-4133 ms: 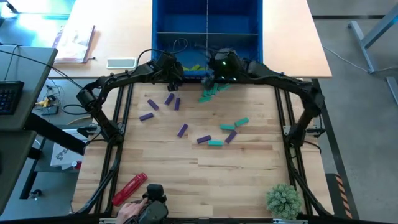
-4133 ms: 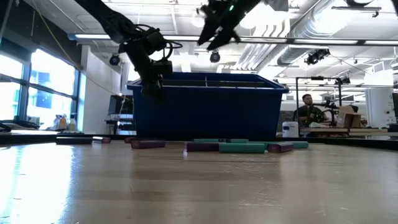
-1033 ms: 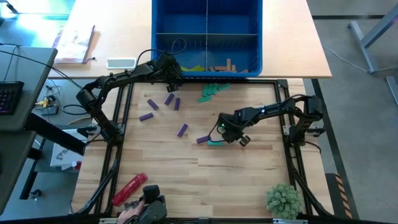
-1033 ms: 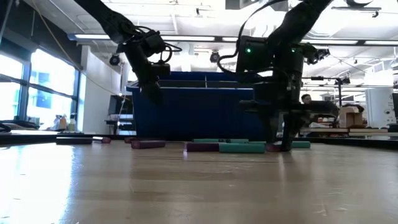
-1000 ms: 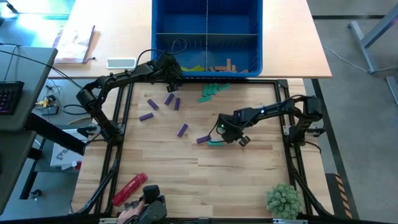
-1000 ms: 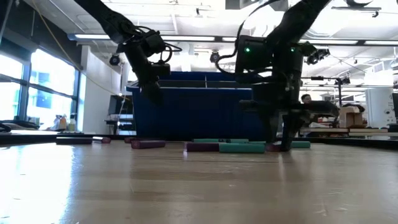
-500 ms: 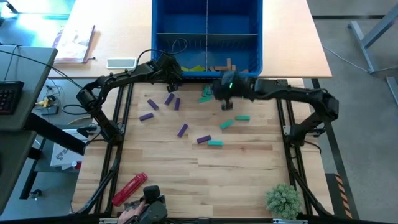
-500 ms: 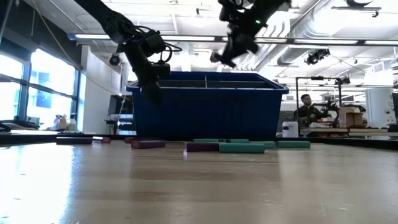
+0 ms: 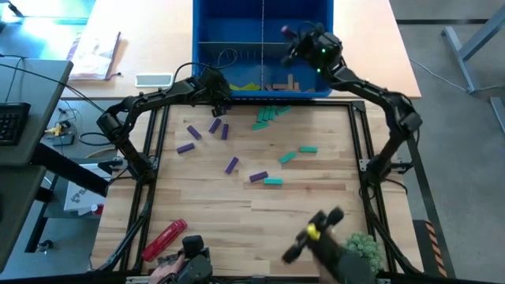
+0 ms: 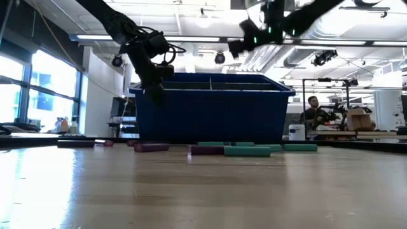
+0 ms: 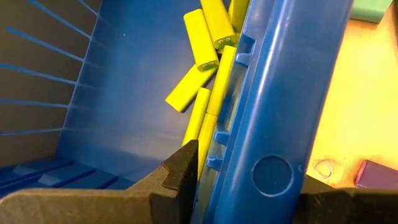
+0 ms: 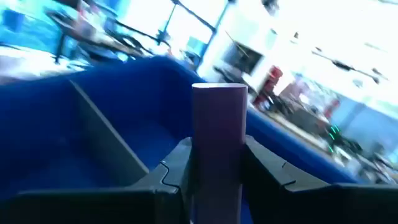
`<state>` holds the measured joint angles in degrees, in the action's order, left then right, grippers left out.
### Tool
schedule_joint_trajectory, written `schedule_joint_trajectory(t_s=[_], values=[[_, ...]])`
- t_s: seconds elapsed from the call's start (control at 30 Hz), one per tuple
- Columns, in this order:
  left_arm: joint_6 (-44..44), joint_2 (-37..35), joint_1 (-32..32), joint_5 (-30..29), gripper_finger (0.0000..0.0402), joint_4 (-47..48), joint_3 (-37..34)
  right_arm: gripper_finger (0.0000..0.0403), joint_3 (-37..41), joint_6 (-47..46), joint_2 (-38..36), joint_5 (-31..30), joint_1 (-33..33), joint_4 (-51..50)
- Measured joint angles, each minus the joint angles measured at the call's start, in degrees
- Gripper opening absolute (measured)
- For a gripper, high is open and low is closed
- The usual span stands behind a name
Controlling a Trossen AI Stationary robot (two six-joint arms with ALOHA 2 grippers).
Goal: Sort blocks
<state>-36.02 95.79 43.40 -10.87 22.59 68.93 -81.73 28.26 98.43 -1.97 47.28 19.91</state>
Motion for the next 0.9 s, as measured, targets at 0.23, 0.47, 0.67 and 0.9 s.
schedule_joint_trajectory(t_s=[0.23, 0.47, 0.67, 0.9], values=[[-0.4, 0.0, 0.1, -0.4, 0.0094, -0.2, 0.0, 0.009, 0.0, -0.4, 8.2, 0.5, 8.2, 16.0], [-0.5, 0.0, 0.1, -0.5, 0.0094, -0.1, 0.0, 0.0111, 0.1, -10.8, 13.3, 0.9, 14.1, 17.8], [-0.7, 0.0, 0.1, -0.6, 0.0094, 0.3, 0.0, 0.0124, 0.1, -17.6, 11.9, 5.9, 15.1, 11.4], [-2.6, 0.0, 0.0, -0.6, 0.0093, -1.2, -0.1, 0.0187, 0.0, -18.6, 9.2, 7.4, 14.8, 7.7]])
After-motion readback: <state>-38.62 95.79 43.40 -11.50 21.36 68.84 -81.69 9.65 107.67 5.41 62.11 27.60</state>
